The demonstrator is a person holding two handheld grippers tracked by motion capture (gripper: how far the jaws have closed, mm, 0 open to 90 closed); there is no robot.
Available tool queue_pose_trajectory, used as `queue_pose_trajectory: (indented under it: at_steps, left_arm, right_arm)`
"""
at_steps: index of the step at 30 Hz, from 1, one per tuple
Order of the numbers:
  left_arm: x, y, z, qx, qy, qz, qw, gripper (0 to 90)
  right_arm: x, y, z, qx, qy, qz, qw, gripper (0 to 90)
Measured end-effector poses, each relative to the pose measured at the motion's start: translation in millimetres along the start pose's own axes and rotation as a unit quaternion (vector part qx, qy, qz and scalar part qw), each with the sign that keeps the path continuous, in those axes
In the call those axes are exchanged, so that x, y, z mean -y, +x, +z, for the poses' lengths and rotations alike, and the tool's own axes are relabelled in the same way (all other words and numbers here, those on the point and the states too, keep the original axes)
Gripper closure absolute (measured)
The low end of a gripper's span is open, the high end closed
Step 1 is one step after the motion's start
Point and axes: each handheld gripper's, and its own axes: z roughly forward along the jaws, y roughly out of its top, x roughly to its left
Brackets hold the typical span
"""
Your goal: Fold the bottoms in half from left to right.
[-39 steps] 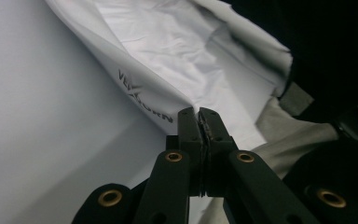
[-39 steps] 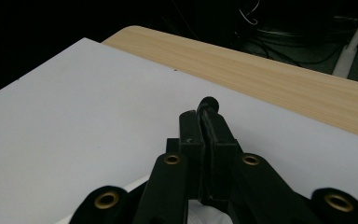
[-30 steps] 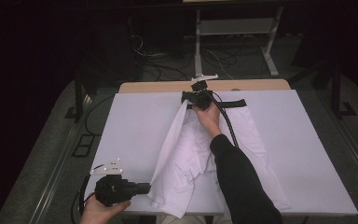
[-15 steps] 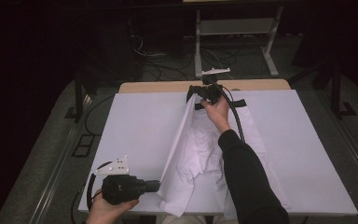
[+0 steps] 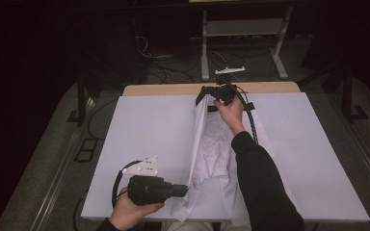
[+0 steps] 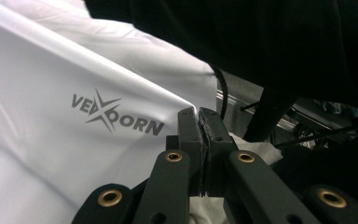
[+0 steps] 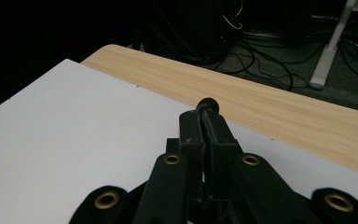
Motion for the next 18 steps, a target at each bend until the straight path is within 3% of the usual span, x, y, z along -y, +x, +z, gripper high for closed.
queue_pose_trajectory:
  at_steps: [10,18]
  left_arm:
    - [-13.1,-3.8,26.1,0.026,0.014,0.015,0.9995,87.5]
    - [-19.5,-4.4,45.2,0.048,0.02,0.015,0.9986,87.4]
  right_arm:
    - [-0.3,-7.7,-9.3,0.001,0.007,-0.001,1.0,85.8]
    - [-0.1,-13.6,-17.2,0.002,0.008,-0.003,1.0,85.8]
